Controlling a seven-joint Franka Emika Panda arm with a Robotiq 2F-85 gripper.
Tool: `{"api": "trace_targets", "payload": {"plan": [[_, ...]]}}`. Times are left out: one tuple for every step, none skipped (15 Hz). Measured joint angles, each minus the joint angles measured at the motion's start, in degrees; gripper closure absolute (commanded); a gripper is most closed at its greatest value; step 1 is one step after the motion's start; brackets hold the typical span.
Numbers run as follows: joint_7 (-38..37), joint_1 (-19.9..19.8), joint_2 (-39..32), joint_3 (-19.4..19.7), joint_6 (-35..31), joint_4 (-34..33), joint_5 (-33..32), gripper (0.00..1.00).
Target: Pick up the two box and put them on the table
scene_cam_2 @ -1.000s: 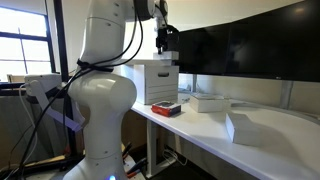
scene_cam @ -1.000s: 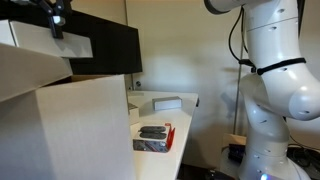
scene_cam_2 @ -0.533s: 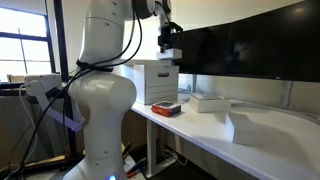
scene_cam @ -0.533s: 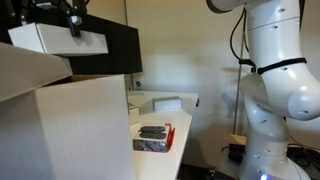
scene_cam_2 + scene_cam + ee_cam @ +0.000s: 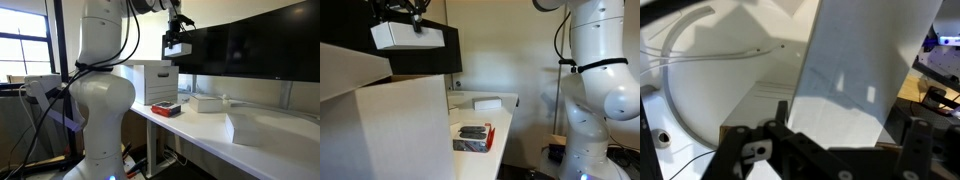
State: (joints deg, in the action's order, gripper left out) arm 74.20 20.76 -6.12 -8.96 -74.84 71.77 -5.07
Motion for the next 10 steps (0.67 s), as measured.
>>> {"api": "trace_targets", "payload": {"plan": [[0.0, -0.6, 0.71, 0.82, 0.31, 0.23, 0.18, 0.34], [0.0, -1.2, 1.5, 1.65, 0.52, 0.62, 0.29, 0.34], [0.0, -1.87, 2.34, 2.55, 0.66, 1.12, 0.35, 0.34], [0.01, -2.55, 3.23, 3.47, 0.82, 1.72, 0.39, 0.34], [0.04, -3.24, 4.12, 4.47, 0.91, 2.41, 0.43, 0.34], [0.07, -3.97, 5.04, 5.55, 0.93, 3.21, 0.45, 0.34], [0.11, -4.72, 5.93, 6.62, 0.93, 4.12, 0.45, 0.34], [0.13, -5.44, 6.66, 7.77, 0.93, 5.05, 0.45, 0.34], [0.13, -6.2, 7.24, 8.96, 0.9, 5.97, 0.45, 0.34], [0.13, -6.95, 7.66, 10.17, 0.85, 6.86, 0.45, 0.34]]}}
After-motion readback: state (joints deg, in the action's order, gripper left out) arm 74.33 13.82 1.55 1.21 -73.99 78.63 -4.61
